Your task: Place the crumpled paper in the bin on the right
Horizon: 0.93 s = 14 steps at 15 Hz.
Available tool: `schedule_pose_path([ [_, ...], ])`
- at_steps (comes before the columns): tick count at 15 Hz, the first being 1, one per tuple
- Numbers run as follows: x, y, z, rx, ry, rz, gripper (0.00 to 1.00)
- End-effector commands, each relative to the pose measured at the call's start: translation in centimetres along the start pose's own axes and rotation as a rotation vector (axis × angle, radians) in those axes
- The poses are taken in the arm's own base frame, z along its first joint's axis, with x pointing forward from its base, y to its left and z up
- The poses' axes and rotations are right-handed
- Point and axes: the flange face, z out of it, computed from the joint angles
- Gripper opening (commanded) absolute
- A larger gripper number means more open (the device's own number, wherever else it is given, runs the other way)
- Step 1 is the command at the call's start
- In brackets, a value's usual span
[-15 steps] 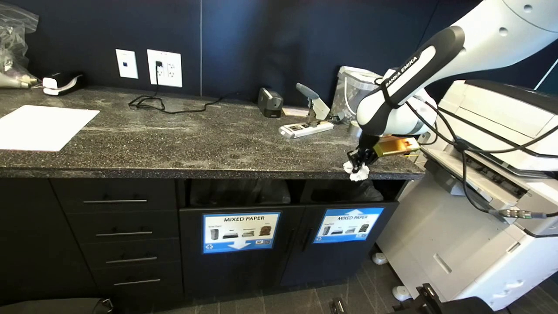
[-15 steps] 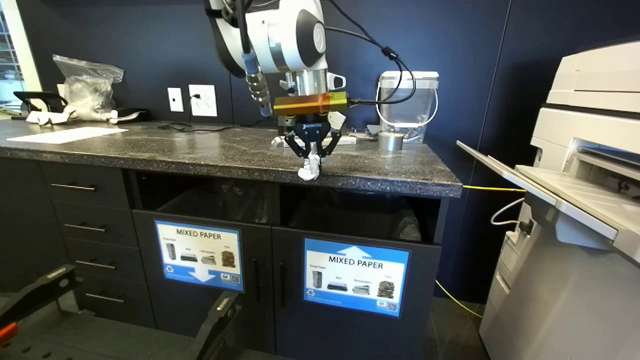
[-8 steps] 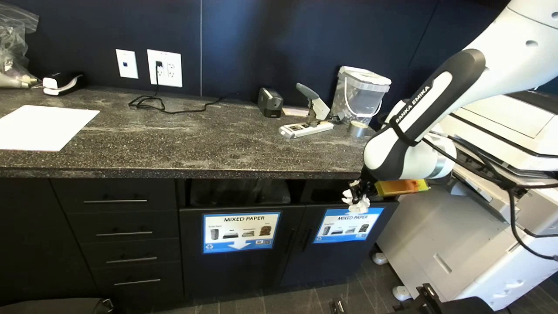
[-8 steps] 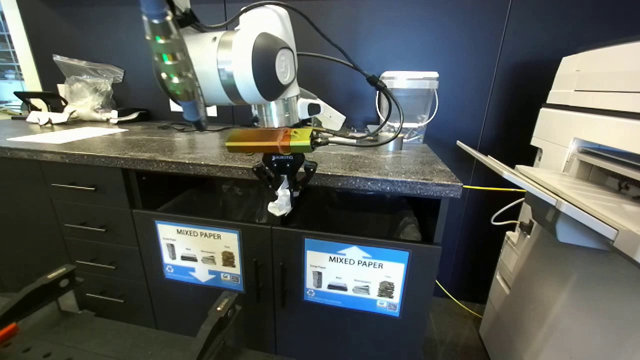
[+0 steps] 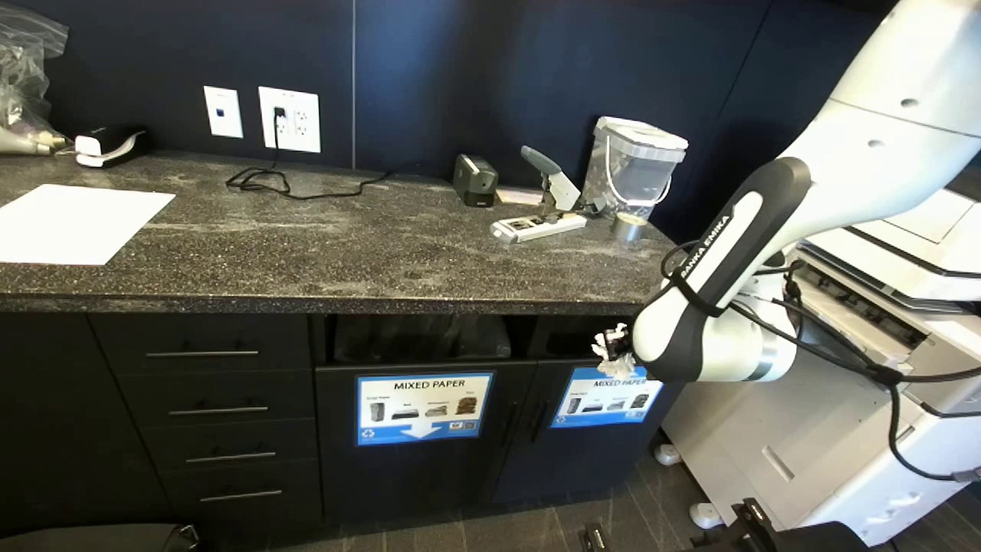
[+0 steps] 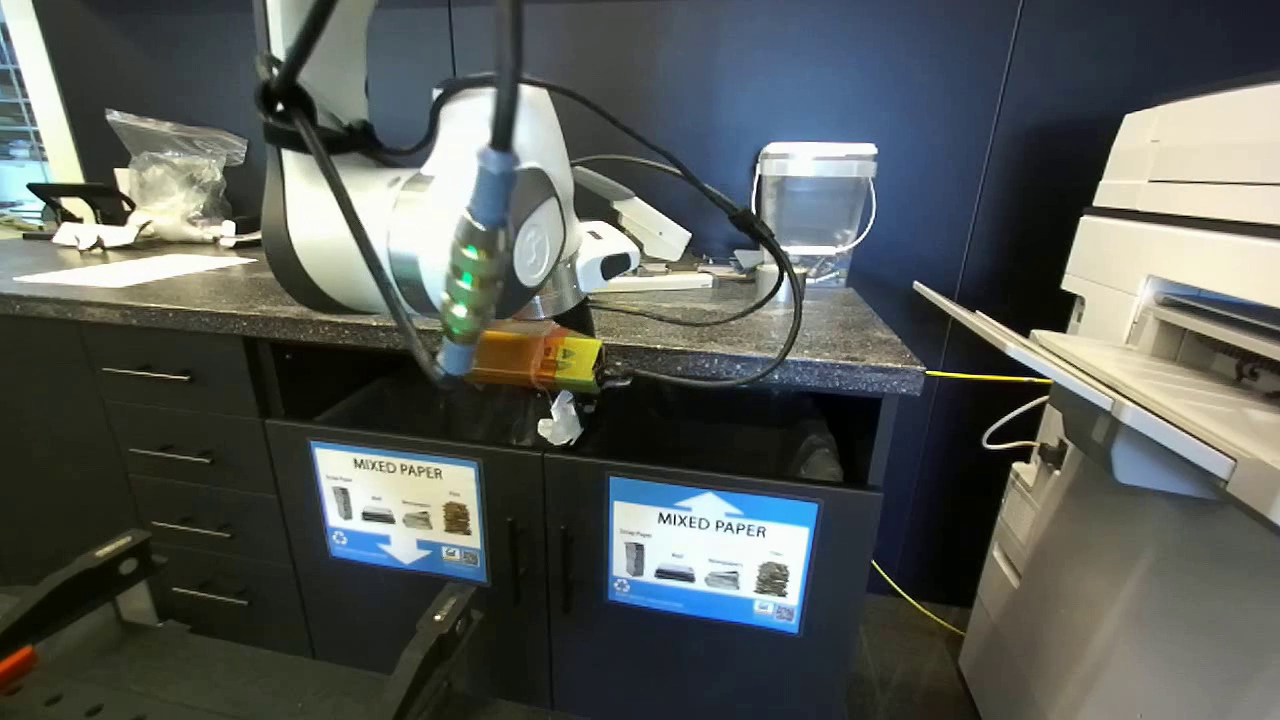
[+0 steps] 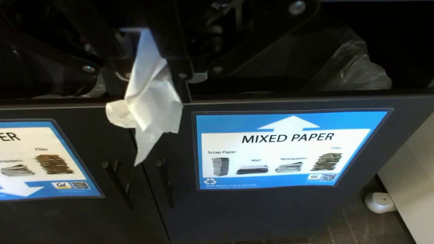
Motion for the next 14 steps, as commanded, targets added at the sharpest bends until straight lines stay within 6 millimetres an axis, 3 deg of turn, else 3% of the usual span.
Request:
schedule_pose_path([
  [1,0.1,0.4,4.2,0.010,0.088,0.043,0.16],
  [6,1.1,2.3,9.0,-0.037,0.160,0.065,0.16],
  [14,3.6,4.7,12.4,-0.069,0.336,0.100,0.16],
])
